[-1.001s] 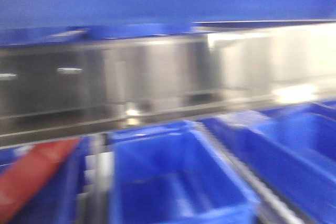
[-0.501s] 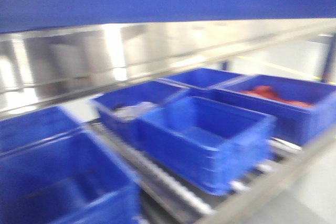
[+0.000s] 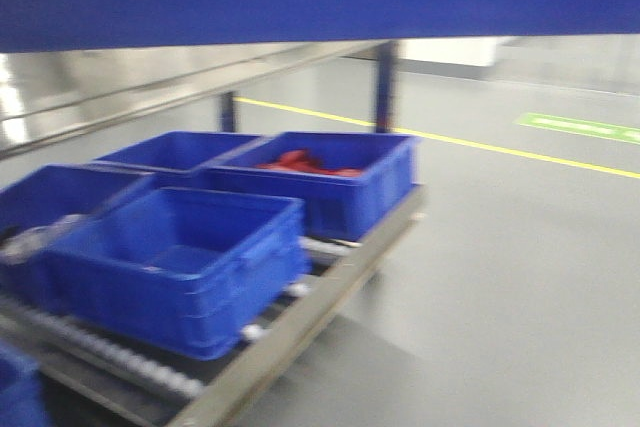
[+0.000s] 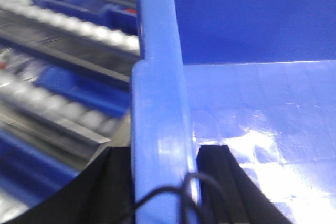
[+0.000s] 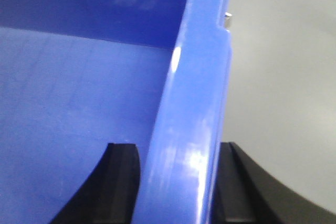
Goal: Move blue bin to conveyor side
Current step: 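Hold the blue bin in both grippers while driving away from the rack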
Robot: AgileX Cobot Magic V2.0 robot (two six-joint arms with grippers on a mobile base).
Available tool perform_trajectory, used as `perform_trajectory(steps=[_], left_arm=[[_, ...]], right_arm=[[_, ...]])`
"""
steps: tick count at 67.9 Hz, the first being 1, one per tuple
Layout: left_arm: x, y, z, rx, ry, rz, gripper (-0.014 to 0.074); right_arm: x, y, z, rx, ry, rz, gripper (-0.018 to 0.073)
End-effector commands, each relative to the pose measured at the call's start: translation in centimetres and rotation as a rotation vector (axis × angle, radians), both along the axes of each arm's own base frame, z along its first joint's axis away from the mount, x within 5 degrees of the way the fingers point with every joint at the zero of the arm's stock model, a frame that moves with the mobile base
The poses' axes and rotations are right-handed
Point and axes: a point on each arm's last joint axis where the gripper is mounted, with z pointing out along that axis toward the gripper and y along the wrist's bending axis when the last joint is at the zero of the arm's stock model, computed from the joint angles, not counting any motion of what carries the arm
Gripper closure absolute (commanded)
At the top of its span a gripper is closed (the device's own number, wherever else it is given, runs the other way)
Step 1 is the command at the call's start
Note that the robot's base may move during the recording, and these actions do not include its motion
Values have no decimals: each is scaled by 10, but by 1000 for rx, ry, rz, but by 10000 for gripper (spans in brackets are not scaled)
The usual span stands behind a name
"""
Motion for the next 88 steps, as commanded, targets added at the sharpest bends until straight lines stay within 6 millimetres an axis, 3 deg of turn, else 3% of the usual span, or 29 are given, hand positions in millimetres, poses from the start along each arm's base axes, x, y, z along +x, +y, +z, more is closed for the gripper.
perform_trajectory(steps=[1, 88], left_arm=[[-5, 3, 16, 15, -131, 1, 594], [-5, 3, 16, 15, -131, 1, 594]], right_arm=[[0, -6, 14, -14, -136, -47, 637], [0, -6, 14, -14, -136, -47, 637]])
